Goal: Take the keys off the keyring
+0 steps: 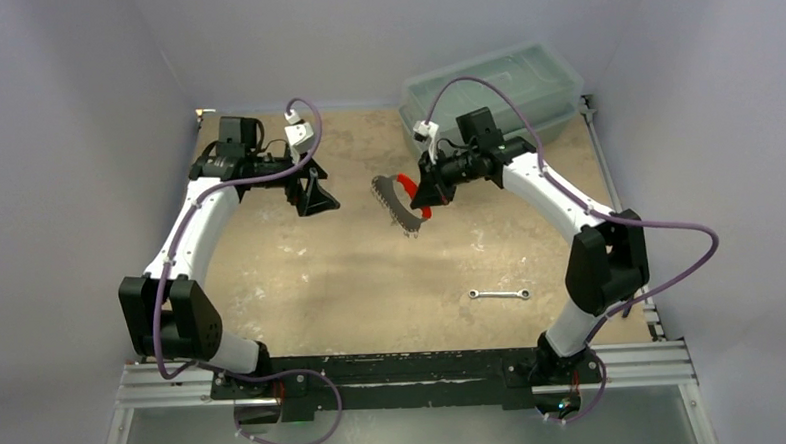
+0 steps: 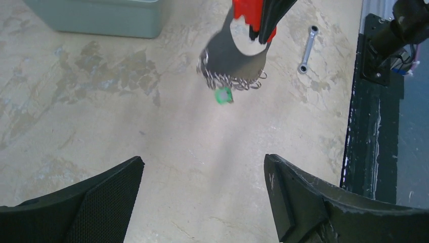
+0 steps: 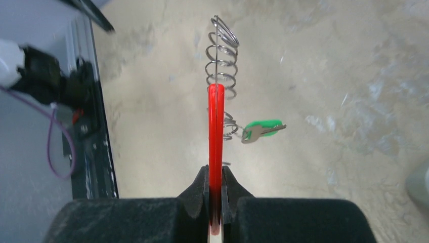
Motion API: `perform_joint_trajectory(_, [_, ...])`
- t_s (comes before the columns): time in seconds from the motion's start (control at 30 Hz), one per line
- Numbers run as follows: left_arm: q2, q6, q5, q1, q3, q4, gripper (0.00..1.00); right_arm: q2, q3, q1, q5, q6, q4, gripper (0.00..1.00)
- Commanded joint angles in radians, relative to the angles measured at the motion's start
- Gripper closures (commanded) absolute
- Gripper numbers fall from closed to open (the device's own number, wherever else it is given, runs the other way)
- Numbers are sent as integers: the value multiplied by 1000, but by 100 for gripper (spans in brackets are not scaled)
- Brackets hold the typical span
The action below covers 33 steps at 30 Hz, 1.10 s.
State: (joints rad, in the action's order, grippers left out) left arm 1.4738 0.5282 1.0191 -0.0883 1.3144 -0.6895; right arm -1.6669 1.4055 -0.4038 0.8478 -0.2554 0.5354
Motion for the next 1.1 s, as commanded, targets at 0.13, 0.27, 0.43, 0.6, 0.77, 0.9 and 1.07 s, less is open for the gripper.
perform_joint_trajectory(0.13, [25, 199, 84, -80, 51, -129, 15, -7, 81, -82, 16, -283, 269, 100])
perform_joint_trajectory(0.27, [29, 192, 81, -162, 15, -117, 17, -4, 92, -118, 20, -308, 293, 100])
perform_joint_trajectory(0.43, [40, 170, 82, -225, -14, -84, 21, -10, 121, -154, 31, -340, 329, 100])
perform_joint_trajectory(0.6, [43, 171, 118, -250, -42, -81, 36, -16, 146, -160, 54, -348, 345, 100])
perform_joint_trajectory(0.77, [42, 133, 122, -279, -87, -49, 60, -19, 159, -170, 64, -356, 354, 100])
perform_joint_trajectory(0.9, [36, 57, 126, -283, -95, -13, 96, -34, 179, -169, 101, -378, 389, 98])
perform_joint_trajectory(1.07, [25, -46, 152, -256, -105, 44, 100, -22, 170, -149, 141, -334, 350, 70])
